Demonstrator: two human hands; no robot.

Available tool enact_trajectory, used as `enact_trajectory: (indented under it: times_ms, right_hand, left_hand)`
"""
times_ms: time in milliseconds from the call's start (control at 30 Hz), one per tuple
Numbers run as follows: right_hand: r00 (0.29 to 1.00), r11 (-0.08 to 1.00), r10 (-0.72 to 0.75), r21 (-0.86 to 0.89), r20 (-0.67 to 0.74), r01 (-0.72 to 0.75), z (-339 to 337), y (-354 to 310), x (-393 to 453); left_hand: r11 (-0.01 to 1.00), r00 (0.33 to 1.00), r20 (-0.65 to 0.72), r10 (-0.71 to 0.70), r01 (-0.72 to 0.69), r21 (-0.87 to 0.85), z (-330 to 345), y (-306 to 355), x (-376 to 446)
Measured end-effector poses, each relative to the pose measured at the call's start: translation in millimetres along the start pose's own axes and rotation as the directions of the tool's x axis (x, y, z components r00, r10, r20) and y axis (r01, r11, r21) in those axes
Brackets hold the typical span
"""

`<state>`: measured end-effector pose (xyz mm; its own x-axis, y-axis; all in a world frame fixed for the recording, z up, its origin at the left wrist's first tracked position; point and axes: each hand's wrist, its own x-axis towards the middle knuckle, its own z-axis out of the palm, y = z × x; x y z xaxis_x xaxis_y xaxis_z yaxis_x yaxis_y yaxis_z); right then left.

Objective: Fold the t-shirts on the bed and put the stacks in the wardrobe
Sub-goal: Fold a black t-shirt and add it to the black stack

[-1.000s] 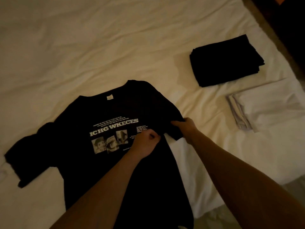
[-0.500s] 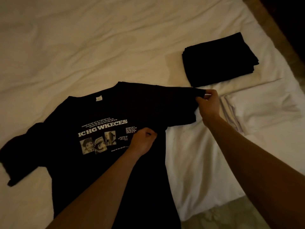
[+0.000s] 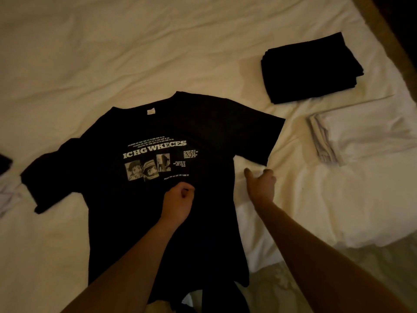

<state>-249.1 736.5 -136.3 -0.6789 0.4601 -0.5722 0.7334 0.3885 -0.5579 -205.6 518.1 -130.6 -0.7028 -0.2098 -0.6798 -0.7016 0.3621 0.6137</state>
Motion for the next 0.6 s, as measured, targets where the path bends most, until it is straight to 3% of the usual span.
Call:
enact_trajectory:
  times_ms: [200, 400, 433, 500, 600]
  right_hand:
    - [0.95, 1.0, 0.008, -0.005, 0.313, -0.007, 20, 39, -61]
    - [0.923, 0.983, -0.096, -0.111, 0.372, 0.147, 24, 96, -116]
    - [0.925, 0.98, -0.103, -0.123, 0.365, 0.157, 23, 107, -123]
    - [0.934, 0.978, -0.098, -0.14, 0.344, 0.154, 22, 129, -136]
    - [0.939, 0.975, -0.071, -0.177, 0.337, 0.137, 23, 162, -154]
  left_hand:
    - [0.999, 0.987, -0.16, -0.033, 0.036, 0.021, -27, -76, -45]
    - [0.986, 0.902, -0.421, 0.095, -0.026, 0.166, -66, -164, -97]
    - [0.971, 0.877, -0.47, 0.096, 0.02, 0.237, -72, -179, -106]
    - [0.94, 0.832, -0.554, 0.01, 0.181, 0.289, -83, -208, -125]
    - [0.966, 0.825, -0.542, -0.16, 0.244, 0.086, -98, -258, -144]
